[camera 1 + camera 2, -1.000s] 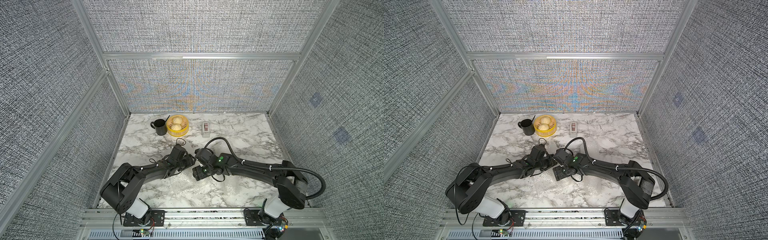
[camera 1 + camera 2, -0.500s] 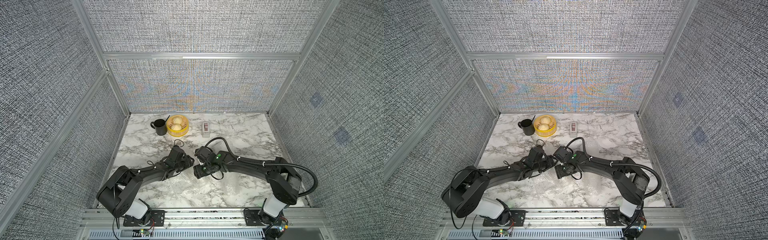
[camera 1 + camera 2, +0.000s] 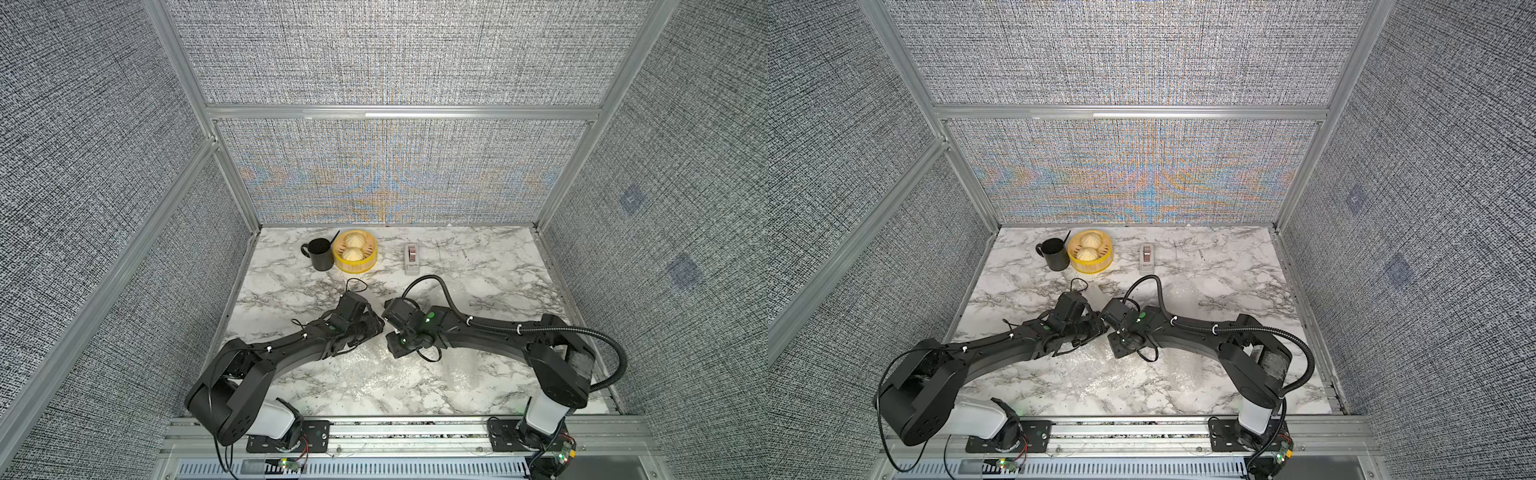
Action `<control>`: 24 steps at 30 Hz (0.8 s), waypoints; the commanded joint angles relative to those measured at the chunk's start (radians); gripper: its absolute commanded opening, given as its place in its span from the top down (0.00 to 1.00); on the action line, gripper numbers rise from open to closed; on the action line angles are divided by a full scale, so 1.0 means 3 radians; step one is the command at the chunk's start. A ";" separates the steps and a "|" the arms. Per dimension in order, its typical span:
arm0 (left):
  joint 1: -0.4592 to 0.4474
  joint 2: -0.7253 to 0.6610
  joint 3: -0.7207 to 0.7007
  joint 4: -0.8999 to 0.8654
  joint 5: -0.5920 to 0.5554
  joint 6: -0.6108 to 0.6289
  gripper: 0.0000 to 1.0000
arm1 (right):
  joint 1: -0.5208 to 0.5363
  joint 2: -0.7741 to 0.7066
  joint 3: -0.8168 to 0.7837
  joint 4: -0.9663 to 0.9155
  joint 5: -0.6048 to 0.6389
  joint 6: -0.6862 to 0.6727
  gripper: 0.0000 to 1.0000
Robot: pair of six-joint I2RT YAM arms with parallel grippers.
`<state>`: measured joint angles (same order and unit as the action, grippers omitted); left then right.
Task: Wrap vases in bubble wrap
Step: Wrap the vase in bubble wrap.
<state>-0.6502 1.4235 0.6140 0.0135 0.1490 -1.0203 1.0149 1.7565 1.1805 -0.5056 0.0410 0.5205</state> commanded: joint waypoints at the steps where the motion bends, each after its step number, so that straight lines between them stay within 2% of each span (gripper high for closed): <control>1: 0.0005 0.0000 -0.0060 -0.0276 -0.0027 -0.0027 0.49 | 0.0043 0.0085 0.0010 -0.0205 0.0087 -0.0032 0.54; 5: 0.0005 -0.0018 -0.0086 -0.0311 -0.0014 -0.0022 0.58 | 0.0093 0.0054 0.0043 -0.0198 0.0086 -0.0048 0.53; 12: 0.0005 -0.0102 -0.0270 -0.0340 -0.0055 -0.0071 0.67 | 0.0099 -0.0133 0.0044 -0.0152 -0.0085 -0.0037 0.34; 18: 0.0010 -0.0143 -0.0399 -0.0341 -0.0067 -0.0115 0.72 | -0.0010 -0.0246 0.0050 -0.0060 -0.0454 0.0018 0.23; 24: 0.0020 -0.0333 -0.0584 -0.0389 -0.0159 -0.0202 0.72 | -0.0158 -0.0173 0.0067 -0.0096 -0.0456 0.0111 0.21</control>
<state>-0.6445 1.3300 0.4606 0.0967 0.1181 -1.0740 0.9791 1.6989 1.1957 -0.5339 -0.0757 0.5327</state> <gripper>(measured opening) 0.281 0.790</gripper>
